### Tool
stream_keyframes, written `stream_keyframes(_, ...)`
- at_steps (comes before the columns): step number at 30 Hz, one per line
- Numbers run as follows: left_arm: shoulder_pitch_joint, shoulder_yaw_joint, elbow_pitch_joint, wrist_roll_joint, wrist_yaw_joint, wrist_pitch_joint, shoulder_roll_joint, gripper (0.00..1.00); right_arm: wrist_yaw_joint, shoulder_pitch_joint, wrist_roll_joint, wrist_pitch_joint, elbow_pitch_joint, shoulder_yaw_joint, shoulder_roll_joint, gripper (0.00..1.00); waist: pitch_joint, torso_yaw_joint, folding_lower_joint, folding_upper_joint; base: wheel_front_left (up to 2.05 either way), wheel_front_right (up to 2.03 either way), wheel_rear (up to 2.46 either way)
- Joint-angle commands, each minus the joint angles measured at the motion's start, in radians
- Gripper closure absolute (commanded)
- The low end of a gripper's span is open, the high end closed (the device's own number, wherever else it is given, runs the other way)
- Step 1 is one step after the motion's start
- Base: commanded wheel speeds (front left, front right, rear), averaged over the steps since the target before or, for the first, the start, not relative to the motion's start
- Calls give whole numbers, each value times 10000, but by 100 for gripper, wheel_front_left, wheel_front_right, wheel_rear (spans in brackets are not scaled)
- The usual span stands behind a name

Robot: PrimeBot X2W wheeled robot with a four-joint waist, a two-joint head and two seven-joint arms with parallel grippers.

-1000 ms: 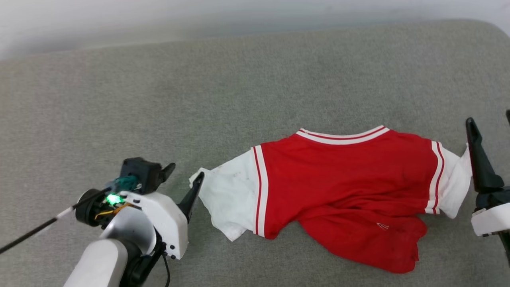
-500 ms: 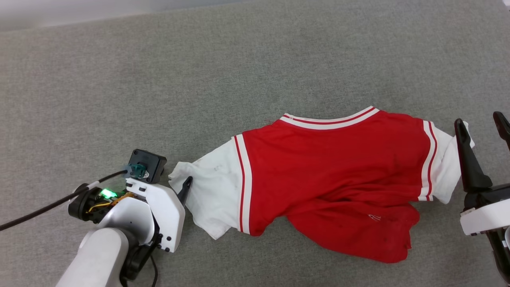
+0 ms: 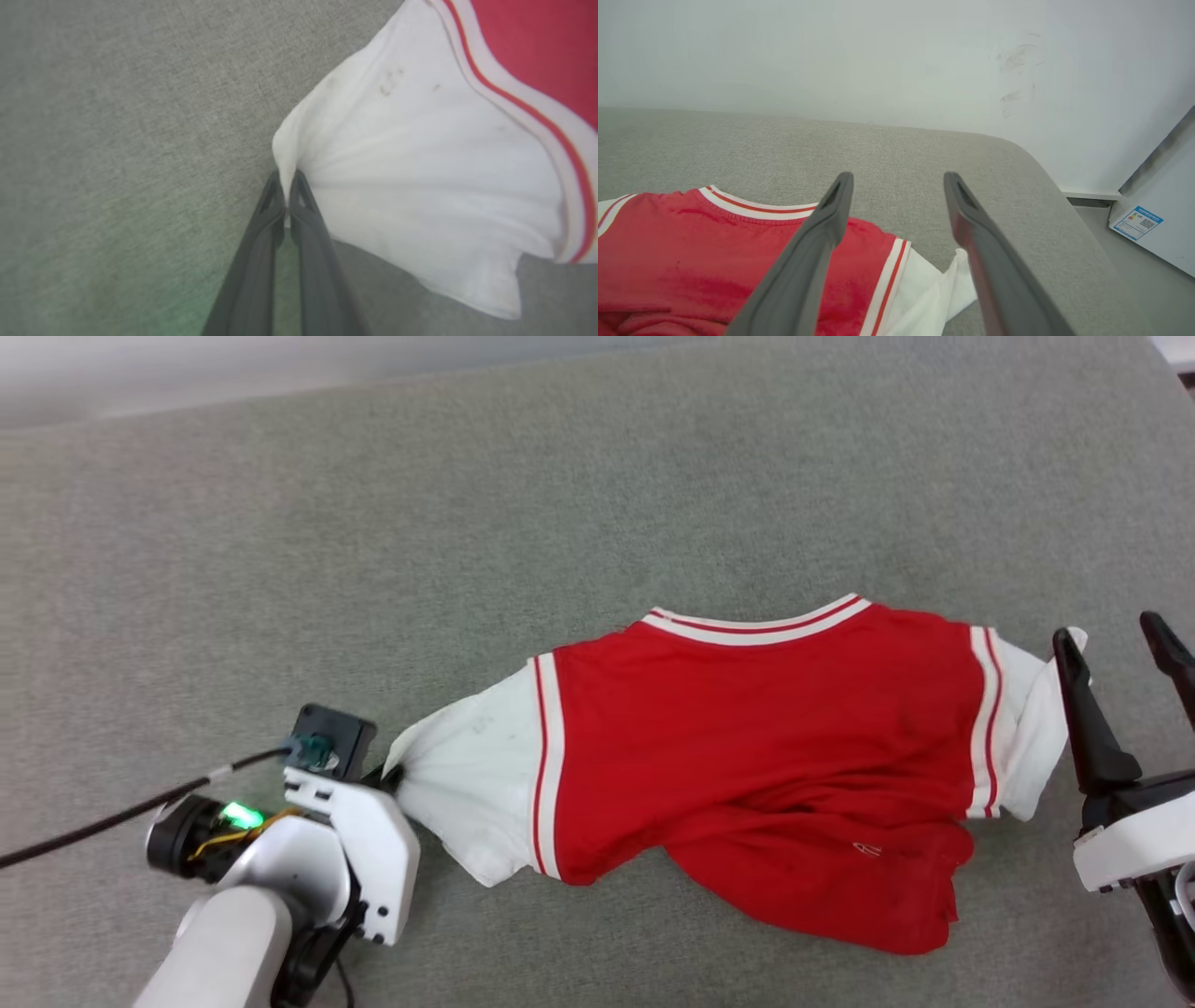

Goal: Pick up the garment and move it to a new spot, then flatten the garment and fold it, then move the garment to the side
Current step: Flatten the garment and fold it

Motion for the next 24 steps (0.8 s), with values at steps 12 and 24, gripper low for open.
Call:
stream_keyframes(12, 715, 842, -2468, -196, 171, -1986, 372, 100, -5, 265, 689, 3645, -200, 175, -1316, 0, -993, 970, 0, 0, 0, 0, 0)
stream_keyframes(24, 513, 388, -4965, -70, -73, -2066, 369, 100, -5, -1657, 653, 8014, 1161, -63, -2090, 0, -20, 1963, 0, 0, 0, 0, 0)
